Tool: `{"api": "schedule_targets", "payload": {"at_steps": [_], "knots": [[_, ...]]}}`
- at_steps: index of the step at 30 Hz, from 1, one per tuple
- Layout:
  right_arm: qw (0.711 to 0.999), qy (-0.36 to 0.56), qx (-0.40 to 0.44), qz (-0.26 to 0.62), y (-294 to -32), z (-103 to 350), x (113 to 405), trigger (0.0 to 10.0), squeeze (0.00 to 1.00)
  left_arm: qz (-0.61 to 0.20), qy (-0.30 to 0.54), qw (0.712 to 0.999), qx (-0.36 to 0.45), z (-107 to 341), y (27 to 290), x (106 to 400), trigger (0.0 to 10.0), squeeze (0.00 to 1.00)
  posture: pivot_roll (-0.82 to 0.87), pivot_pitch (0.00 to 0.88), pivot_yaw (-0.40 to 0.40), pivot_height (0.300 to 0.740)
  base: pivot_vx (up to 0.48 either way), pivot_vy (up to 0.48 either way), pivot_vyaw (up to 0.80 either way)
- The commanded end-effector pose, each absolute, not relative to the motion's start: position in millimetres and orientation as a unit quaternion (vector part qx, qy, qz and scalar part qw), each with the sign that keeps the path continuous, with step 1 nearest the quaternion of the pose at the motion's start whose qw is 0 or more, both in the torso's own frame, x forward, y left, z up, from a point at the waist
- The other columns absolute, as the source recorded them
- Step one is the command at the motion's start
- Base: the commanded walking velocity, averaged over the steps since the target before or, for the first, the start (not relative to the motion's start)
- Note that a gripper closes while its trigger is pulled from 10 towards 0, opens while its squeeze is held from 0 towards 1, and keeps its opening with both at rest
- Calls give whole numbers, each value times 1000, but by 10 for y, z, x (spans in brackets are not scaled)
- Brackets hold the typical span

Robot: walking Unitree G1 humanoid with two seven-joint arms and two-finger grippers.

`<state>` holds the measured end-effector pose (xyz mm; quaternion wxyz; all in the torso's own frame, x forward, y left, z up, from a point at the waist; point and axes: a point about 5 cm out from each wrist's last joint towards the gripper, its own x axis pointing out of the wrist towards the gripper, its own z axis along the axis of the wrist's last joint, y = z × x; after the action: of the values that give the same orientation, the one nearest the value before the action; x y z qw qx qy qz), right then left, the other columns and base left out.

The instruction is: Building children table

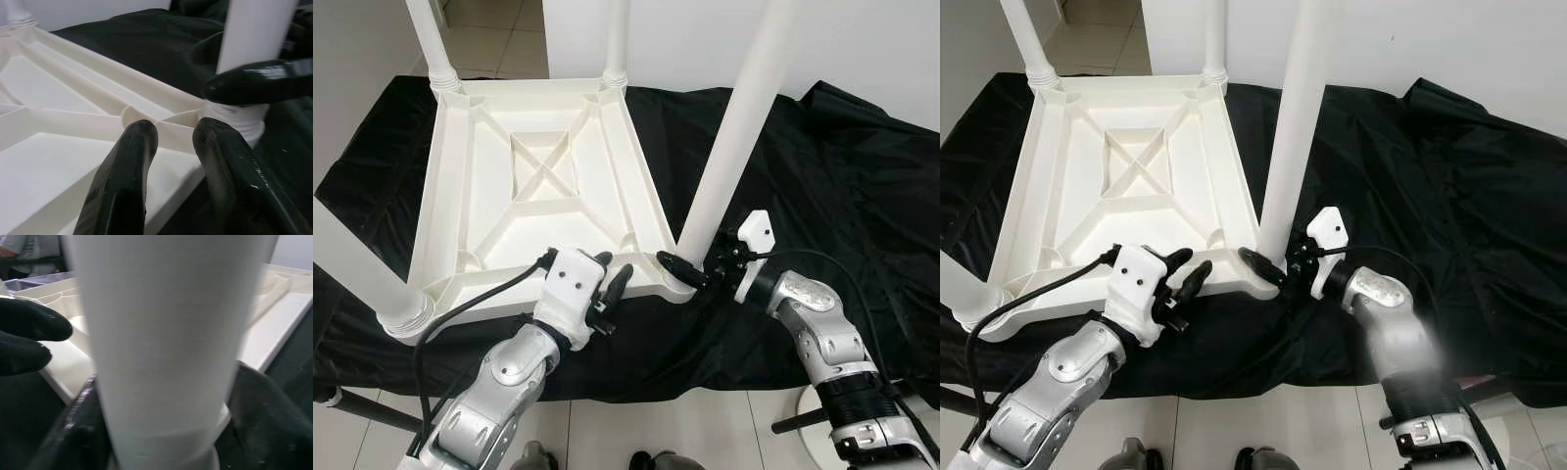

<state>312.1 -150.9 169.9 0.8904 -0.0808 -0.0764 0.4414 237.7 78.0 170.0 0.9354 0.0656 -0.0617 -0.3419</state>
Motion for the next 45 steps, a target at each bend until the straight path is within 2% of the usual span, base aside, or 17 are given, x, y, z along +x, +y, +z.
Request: {"api": "schedule_targets", "payload": {"at_steps": [1, 10, 11, 12, 17, 20, 22, 25, 27, 29, 31, 32, 33, 34, 35, 38, 45], "knots": [[896, -64, -87, 430, -1579, 1650, 3135, 0, 0, -437, -55, 895, 71, 1672, 692, 2298, 10000, 0, 13, 120, -80, 740, 0, 0, 0], [911, -54, -77, 401, -1728, 1598, 3065, 0, 0, -447, -51, 891, 70, 1656, 646, 2301, 10000, 0, -11, 130, -76, 740, 0, 0, 0], [917, -55, -75, 387, -1754, 1599, 3055, 4706, 0, -449, -49, 890, 69, 1651, 641, 2297, 10000, 0, -25, 132, -72, 740, 0, 0, 0], [922, -56, -71, 376, -1769, 1606, 3042, 10000, 0, -451, -47, 889, 67, 1647, 635, 2294, 10000, 0, -25, 132, -72, 740, 0, 0, 0], [938, -69, -50, 337, -1773, 1638, 2986, 10000, 0, -455, -47, 887, 67, 1639, 616, 2285, 10000, 0, -38, 136, -67, 740, 0, 0, 0], [960, -75, -51, 263, -1782, 1632, 2947, 10000, 0, -458, -45, 885, 68, 1629, 603, 2280, 10000, 0, -45, 139, -63, 740, 0, 0, 0], [960, -75, -51, 263, -1782, 1632, 2947, 10000, 0, -458, -45, 885, 68, 1629, 603, 2280, 10000, 0, -45, 139, -63, 740, 0, 0, 0], [980, -70, -51, 180, -1807, 1585, 2897, 10000, 0, -461, -43, 884, 67, 1621, 600, 2272, 10000, 0, -51, 140, -54, 740, 0, 0, 0], [980, -70, -51, 180, -1807, 1585, 2897, 10000, 0, -461, -43, 884, 67, 1621, 600, 2272, 10000, 0, -51, 140, -54, 740, 0, 0, 0], [991, -64, -44, 107, -1771, 1521, 2837, 10000, 0, -465, -42, 882, 67, 1614, 596, 2269, 10000, 0, -60, 135, -51, 740, 0, 0, 0], [994, -62, -44, 82, -1747, 1503, 2814, 10000, 0, -467, -41, 881, 67, 1612, 592, 2270, 10000, 0, -60, 135, -51, 740, 0, 0, 0], [998, -55, -25, 24, -1714, 1463, 2814, 10000, 0, -468, -42, 880, 68, 1609, 580, 2281, 10000, 0, -58, 130, -51, 740, 0, 0, 0], [998, -55, -25, 24, -1714, 1463, 2814, 10000, 0, -468, -42, 880, 68, 1609, 580, 2281, 10000, 0, -58, 130, -51, 740, 0, 0, 0], [999, -47, -9, -20, -1676, 1429, 2811, 10000, 0, -468, -43, 880, 68, 1607, 572, 2288, 10000, 0, -62, 126, -46, 740, 0, 0, 0], [999, -47, -9, -20, -1676, 1429, 2811, 10000, 0, -468, -43, 880, 68, 1607, 572, 2288, 10000, 0, -62, 126, -46, 740, 0, 0, 0], [995, -24, 19, -100, -1608, 1342, 2806, 10000, 0, -467, -44, 881, 66, 1608, 551, 2299, 10000, 0, -59, 120, -42, 740, 0, 0, 0], [989, -19, 34, -143, -1488, 1328, 2829, 10000, 0, -464, -46, 882, 62, 1620, 528, 2328, 10000, 0, -68, 113, -32, 740, 0, 0, 0]]}}
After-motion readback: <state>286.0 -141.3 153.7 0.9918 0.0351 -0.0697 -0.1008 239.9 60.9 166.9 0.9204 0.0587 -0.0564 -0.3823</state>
